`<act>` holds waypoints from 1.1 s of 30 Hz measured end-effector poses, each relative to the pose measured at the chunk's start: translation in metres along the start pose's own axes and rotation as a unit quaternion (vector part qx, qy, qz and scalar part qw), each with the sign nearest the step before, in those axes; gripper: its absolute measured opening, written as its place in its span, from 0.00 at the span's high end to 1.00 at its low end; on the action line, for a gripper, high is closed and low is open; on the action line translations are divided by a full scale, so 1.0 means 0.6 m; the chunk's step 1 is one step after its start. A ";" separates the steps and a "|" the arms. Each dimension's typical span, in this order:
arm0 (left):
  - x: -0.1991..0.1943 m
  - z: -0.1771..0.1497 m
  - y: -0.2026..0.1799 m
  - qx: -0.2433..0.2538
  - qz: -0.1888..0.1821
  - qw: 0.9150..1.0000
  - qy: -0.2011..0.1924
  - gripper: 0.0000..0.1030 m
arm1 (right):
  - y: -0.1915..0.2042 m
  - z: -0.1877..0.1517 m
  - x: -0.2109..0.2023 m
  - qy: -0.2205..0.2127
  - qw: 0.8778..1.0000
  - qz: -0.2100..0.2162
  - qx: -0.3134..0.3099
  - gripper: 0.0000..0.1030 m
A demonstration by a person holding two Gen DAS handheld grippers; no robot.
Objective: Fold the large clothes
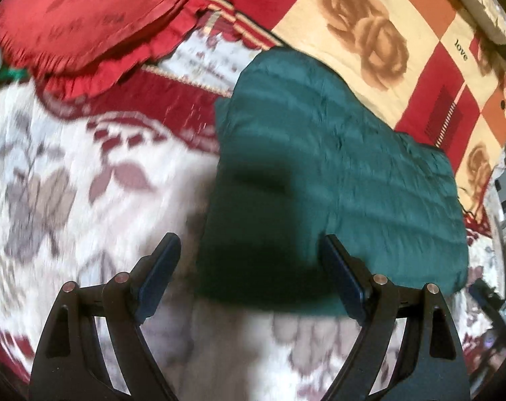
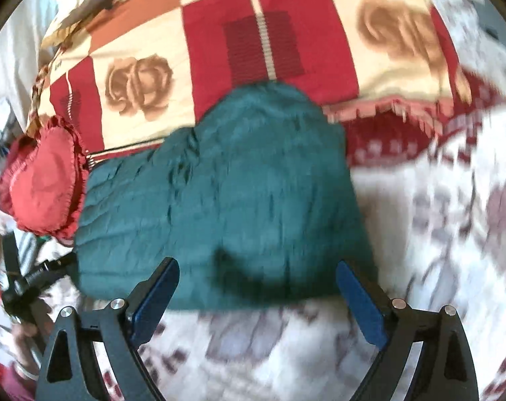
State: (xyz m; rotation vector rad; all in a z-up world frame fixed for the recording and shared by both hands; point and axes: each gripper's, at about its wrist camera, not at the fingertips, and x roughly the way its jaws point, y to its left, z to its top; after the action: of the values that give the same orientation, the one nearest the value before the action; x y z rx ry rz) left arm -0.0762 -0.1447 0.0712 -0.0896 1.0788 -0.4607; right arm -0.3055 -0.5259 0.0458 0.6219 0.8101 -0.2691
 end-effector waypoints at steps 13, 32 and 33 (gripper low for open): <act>0.006 -0.060 0.025 -0.076 -0.043 0.996 0.026 0.16 | -0.031 -0.025 0.023 -0.020 0.991 0.064 0.112 0.00; 0.047 -0.043 0.034 -0.153 -0.095 0.983 0.020 0.09 | -0.039 -0.010 0.078 -0.032 0.979 0.097 0.175 0.00; 0.049 -0.041 0.031 -0.155 -0.094 0.983 0.018 0.07 | -0.037 -0.008 0.079 -0.032 0.979 0.095 0.176 0.00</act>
State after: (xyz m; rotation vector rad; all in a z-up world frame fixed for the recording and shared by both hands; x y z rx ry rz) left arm -0.0802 -0.1359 0.0299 -0.4622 1.1769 -0.4617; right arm -0.2868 -0.5402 -0.0015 1.0120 0.6396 -0.2573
